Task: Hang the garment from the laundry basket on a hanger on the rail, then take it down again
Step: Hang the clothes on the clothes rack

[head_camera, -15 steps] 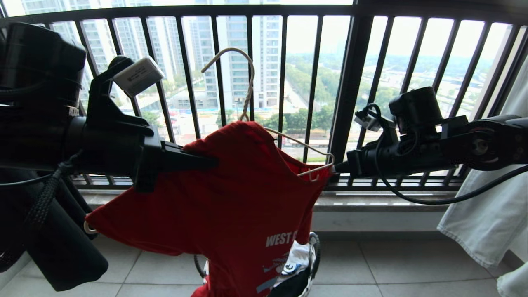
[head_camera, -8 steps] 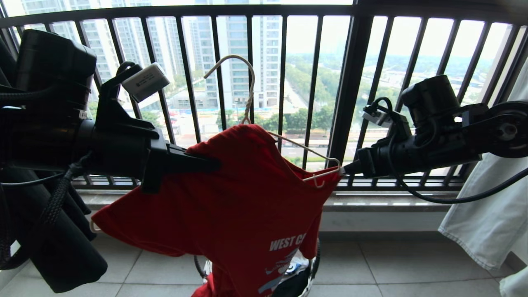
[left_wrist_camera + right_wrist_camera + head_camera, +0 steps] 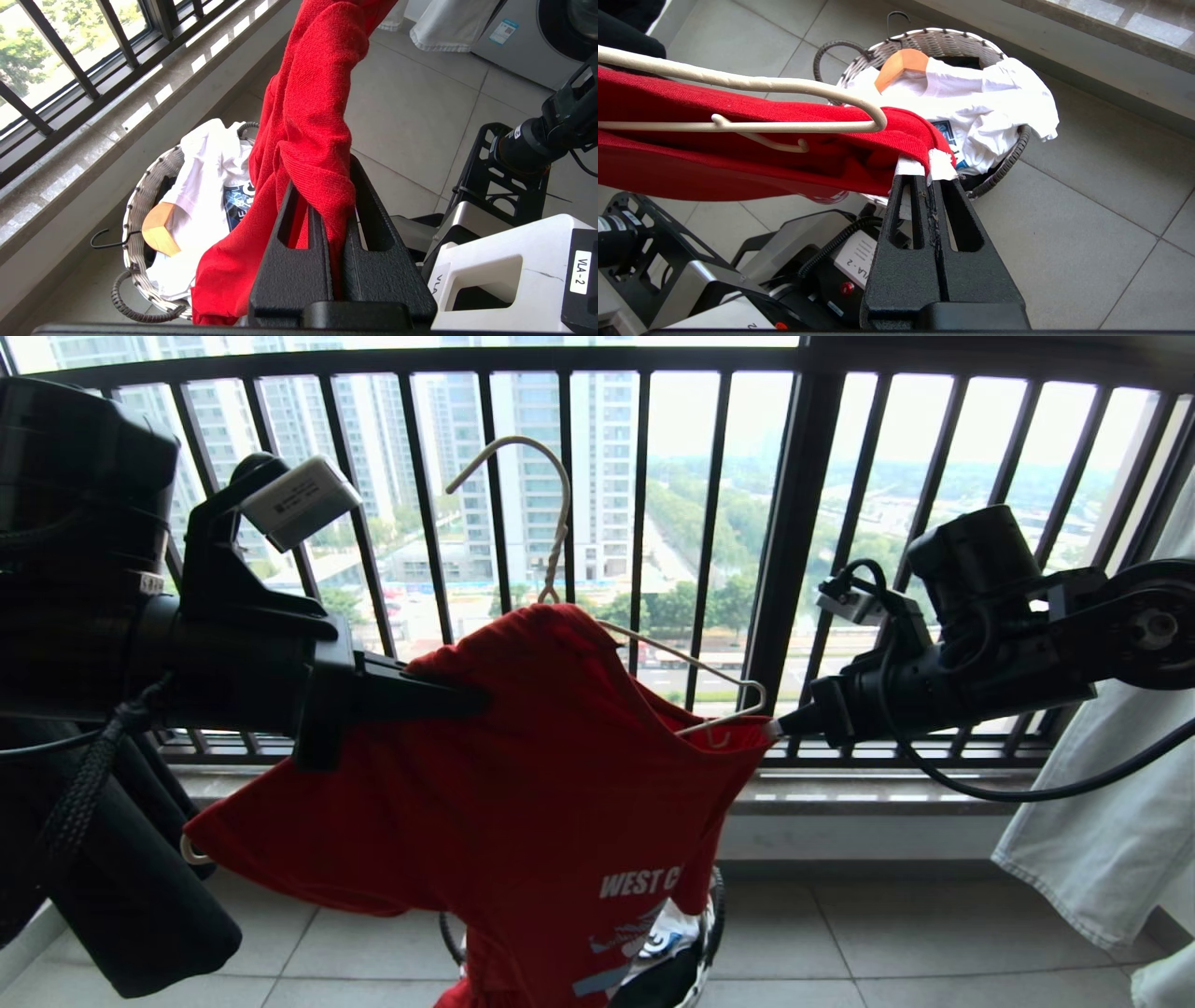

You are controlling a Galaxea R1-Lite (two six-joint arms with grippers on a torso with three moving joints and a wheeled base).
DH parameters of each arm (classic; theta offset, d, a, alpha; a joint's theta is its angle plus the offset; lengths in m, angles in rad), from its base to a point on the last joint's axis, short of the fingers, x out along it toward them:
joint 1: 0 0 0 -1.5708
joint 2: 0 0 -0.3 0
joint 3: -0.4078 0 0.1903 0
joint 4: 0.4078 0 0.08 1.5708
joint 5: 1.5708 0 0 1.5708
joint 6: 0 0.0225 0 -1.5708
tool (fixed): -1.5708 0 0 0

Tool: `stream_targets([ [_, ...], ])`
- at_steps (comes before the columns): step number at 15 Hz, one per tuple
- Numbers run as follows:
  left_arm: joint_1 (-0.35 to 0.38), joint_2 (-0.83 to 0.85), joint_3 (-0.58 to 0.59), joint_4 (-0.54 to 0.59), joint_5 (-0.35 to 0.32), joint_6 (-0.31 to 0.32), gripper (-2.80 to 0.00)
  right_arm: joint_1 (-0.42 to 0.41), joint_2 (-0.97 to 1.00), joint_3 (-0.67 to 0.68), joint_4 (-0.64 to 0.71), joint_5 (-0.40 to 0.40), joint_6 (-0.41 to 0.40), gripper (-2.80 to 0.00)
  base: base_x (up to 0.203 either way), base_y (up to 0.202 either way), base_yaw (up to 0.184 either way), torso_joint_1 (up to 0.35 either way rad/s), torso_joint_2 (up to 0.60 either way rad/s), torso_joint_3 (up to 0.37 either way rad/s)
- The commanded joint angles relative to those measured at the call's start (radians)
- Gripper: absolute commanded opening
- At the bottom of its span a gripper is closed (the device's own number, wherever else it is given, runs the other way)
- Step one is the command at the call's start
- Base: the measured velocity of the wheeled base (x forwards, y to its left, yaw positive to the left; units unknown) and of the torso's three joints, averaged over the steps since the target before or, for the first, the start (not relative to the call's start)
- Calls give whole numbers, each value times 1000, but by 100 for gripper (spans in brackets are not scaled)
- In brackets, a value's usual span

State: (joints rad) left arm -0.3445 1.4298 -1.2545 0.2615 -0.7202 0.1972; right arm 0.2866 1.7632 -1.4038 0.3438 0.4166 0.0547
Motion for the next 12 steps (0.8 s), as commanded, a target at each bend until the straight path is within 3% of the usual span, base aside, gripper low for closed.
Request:
stream_targets([
  [1, 0, 5, 1, 2, -4, 7, -280, -1, -7, -2, 1, 2, 1, -280, 0, 0, 0, 0, 0, 0],
  [12, -2, 34, 24, 2, -4, 56, -280, -38, -16, -29, -2, 7, 10, -280, 0, 0, 0, 0, 0, 0],
])
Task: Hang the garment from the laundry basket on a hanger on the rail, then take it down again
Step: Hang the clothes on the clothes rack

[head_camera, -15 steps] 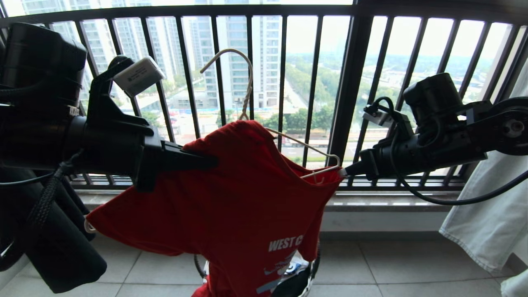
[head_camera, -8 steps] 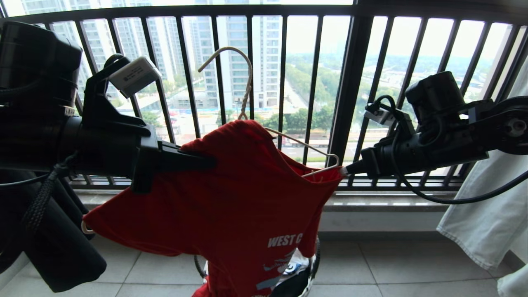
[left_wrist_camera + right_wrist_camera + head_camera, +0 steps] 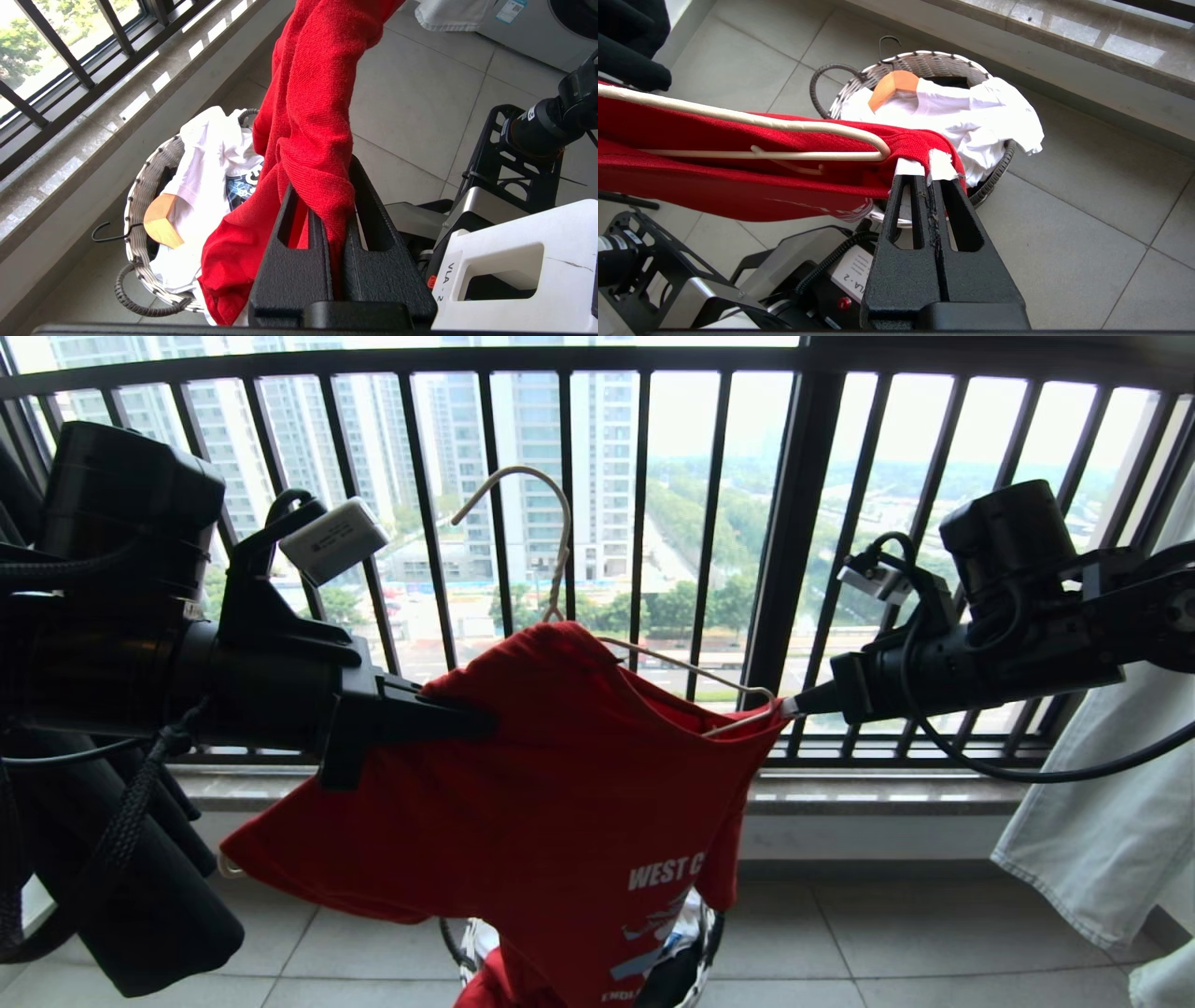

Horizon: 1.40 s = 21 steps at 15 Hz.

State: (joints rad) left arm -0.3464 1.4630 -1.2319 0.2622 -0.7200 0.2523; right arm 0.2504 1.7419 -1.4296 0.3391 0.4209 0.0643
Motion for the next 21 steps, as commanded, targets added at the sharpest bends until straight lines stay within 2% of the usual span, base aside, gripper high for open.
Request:
stream_targets([
  [1, 0, -4, 3, 2, -4, 2, -280, -7, 9, -5, 1, 2, 0, -280, 0, 0, 0, 0, 0, 0],
  [5, -3, -6, 22, 2, -6, 36, -280, -22, 30, -31, 3, 2, 15, -280, 0, 0, 0, 0, 0, 0],
  [7, -12, -1, 22, 2, -5, 36, -280, -22, 31, -56, -1, 1, 94, -280, 0, 0, 0, 0, 0, 0],
  [13, -17, 61, 14, -4, -4, 46, -280, -16, -17, -45, -3, 28, 106, -280, 0, 0, 0, 0, 0, 0],
  [16, -26, 119, 23, -77, -3, 41, -280, 11, -34, -38, -2, 32, 116, -280, 0, 0, 0, 0, 0, 0],
  [21, -33, 145, 22, -81, -1, 47, -280, 45, -102, -19, -6, 36, 153, -280, 0, 0, 0, 0, 0, 0],
])
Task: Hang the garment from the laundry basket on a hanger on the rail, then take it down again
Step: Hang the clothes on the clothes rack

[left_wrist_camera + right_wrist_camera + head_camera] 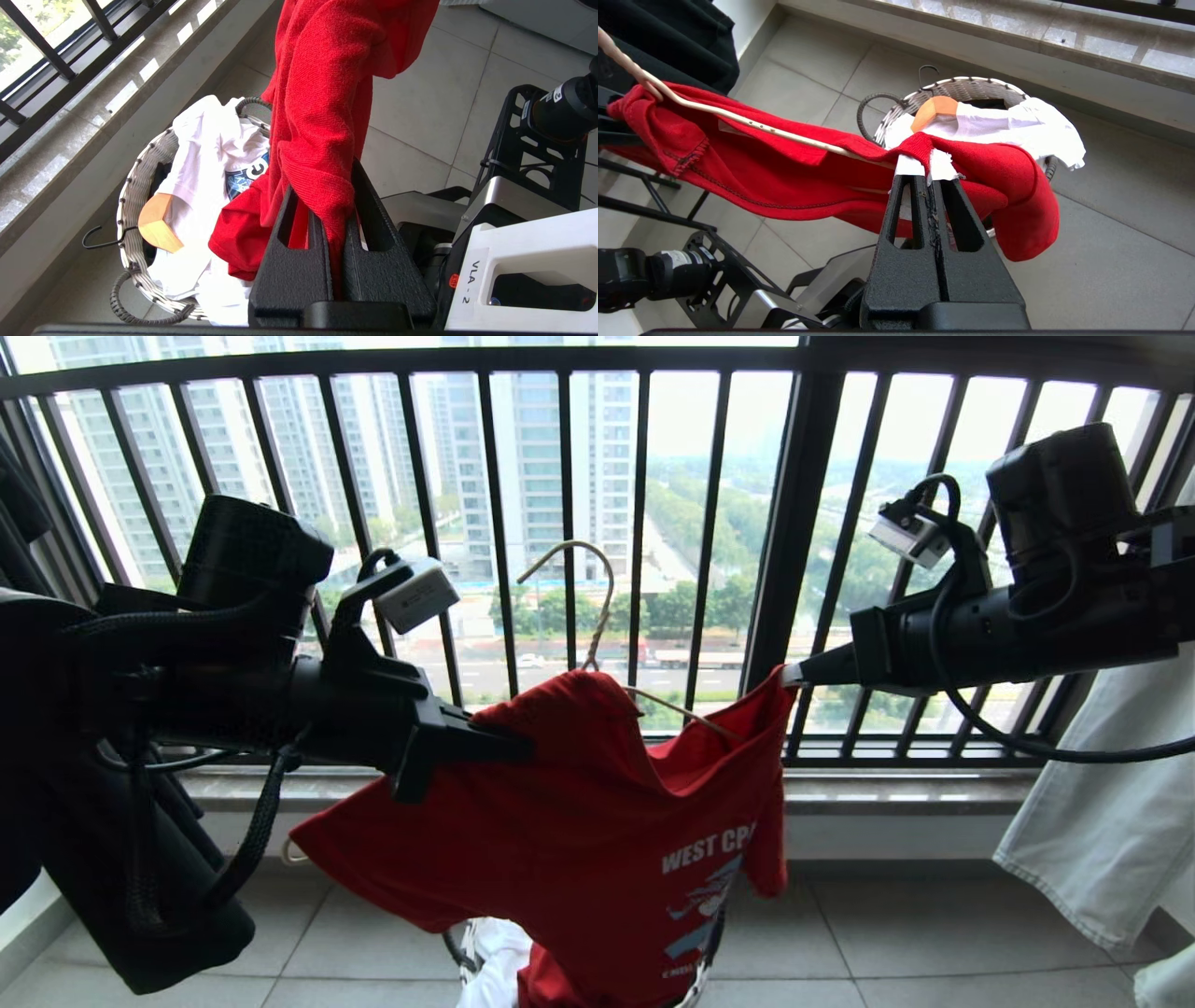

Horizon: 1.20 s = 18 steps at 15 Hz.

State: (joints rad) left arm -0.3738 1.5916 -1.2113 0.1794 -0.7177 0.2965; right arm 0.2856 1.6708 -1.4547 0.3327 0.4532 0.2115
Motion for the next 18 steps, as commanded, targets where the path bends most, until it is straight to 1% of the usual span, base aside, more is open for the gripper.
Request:
stream_targets([
  [1, -4, 21, 0, 2, -3, 3, -280, 19, -40, 6, 0, 4, 20, -280, 0, 0, 0, 0, 0, 0],
  [3, 1, 13, -2, -4, 8, 3, -280, 21, -57, 5, 1, 2, 28, -280, 0, 0, 0, 0, 0, 0],
  [5, 1, 11, 2, -27, 38, -2, -280, 21, -68, 4, 0, 2, 29, -280, 0, 0, 0, 0, 0, 0],
  [10, -7, 30, 9, -29, 38, 0, -280, 63, -79, 10, 0, 4, 57, -280, 0, 0, 0, 0, 0, 0],
  [15, -59, 59, 21, -30, 37, -6, -280, 92, -75, 22, -1, 4, 58, -280, 0, 0, 0, 0, 0, 0],
  [18, -62, 79, 21, -44, 37, -7, -280, 128, -73, 35, -1, 4, 60, -280, 0, 0, 0, 0, 0, 0],
])
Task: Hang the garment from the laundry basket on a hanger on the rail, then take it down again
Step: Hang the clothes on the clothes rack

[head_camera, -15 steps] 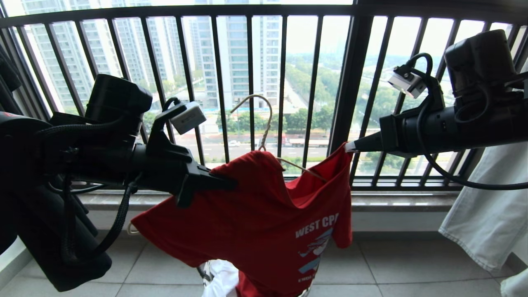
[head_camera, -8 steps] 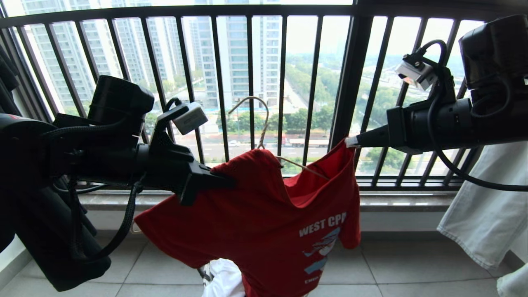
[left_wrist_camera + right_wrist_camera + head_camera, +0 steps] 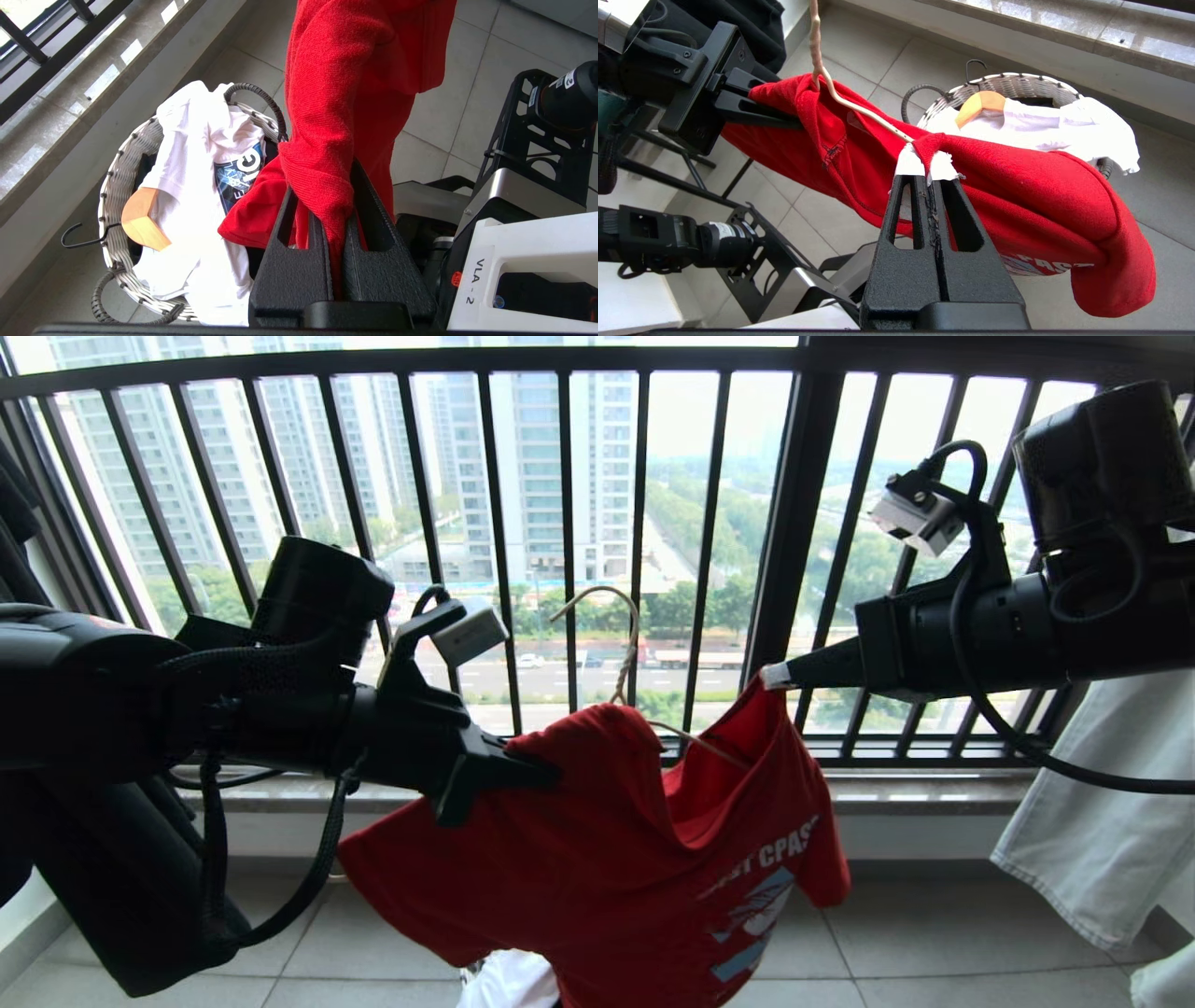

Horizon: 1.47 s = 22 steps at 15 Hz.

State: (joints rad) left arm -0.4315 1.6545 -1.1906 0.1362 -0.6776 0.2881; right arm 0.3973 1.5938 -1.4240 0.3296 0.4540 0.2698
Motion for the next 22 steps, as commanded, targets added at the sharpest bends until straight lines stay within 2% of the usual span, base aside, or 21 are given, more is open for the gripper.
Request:
stream_targets([
  [1, -3, 21, 0, -4, -3, 2, -280, 27, 5, 7, 2, 3, 3, -280, 0, 0, 0, 0, 0, 0],
  [3, 0, 18, 2, -24, -1, 0, -280, 34, 6, 8, 0, -2, 11, -280, 0, 0, 0, 0, 0, 0],
  [5, 6, 1, 3, -24, 1, 0, -280, 6, 17, 8, -38, -23, 9, -280, 0, 0, 0, 0, 0, 0],
  [10, 6, -90, 28, -24, 42, 3, -280, -57, 34, 8, -82, -113, -18, -280, 0, 0, 0, 0, 0, 0],
  [18, 7, -95, 29, -27, 172, 13, -280, -60, 29, 8, -81, -137, -32, -280, 0, 0, 0, 0, 0, 0],
  [22, -3, -53, 27, -30, 170, 16, -280, -47, 26, 10, -80, -130, -27, -280, 0, 0, 0, 0, 0, 0],
])
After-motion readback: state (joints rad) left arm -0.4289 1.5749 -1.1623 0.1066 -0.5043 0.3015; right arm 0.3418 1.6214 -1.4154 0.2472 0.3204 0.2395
